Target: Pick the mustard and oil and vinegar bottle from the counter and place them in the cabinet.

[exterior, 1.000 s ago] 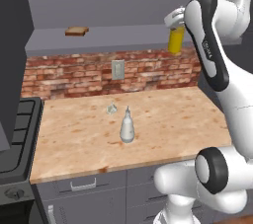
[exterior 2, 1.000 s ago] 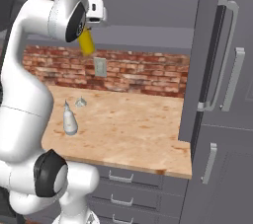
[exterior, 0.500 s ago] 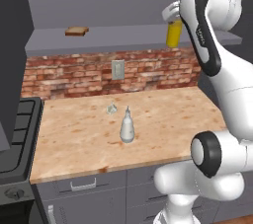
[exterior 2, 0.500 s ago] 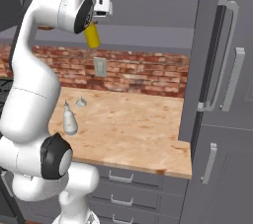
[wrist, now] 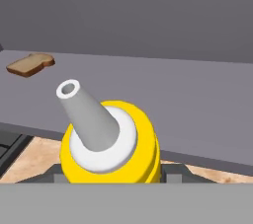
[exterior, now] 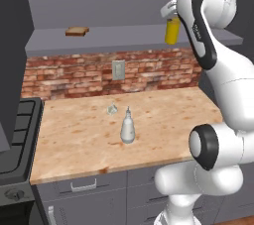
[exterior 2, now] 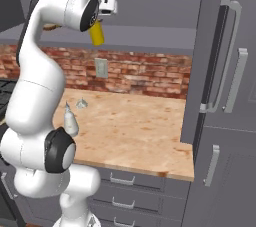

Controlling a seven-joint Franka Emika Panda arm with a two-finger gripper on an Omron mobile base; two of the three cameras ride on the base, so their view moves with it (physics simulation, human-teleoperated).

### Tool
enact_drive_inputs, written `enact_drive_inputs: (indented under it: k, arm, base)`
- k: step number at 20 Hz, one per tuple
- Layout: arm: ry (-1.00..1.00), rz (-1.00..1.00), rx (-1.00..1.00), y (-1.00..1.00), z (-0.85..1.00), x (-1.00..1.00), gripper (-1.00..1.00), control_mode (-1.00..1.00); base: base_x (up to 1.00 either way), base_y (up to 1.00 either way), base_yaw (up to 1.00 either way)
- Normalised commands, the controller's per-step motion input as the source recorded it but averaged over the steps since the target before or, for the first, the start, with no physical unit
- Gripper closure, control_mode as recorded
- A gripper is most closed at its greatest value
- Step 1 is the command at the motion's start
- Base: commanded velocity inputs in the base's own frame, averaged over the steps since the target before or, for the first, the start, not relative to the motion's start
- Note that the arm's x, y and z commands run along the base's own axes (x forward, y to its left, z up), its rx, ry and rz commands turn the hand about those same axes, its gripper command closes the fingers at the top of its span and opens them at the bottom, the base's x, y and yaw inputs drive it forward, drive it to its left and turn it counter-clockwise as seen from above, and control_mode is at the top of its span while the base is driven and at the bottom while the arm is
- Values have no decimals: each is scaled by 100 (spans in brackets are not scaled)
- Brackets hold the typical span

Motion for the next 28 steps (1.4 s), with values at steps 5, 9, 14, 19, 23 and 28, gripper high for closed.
enact_drive_inputs:
  k: [5, 9, 14, 19, 23, 28]
  arm:
    - [0, 0, 4, 0, -27, 15, 100, -100]
    - [0, 0, 0, 0, -15, 12, 100, -100]
    - [-1, 0, 0, 0, -16, 12, 100, -100]
    - [-2, 0, 0, 0, -20, 13, 100, -100]
    - [-5, 0, 0, 0, -3, 12, 100, -100]
    - [-9, -1, 0, -2, 18, 6, 100, -100]
  base:
    - [0, 0, 0]
    - [0, 0, 0]
    - [0, 0, 0]
    - [0, 0, 0]
    - [0, 0, 0]
    - [0, 0, 0]
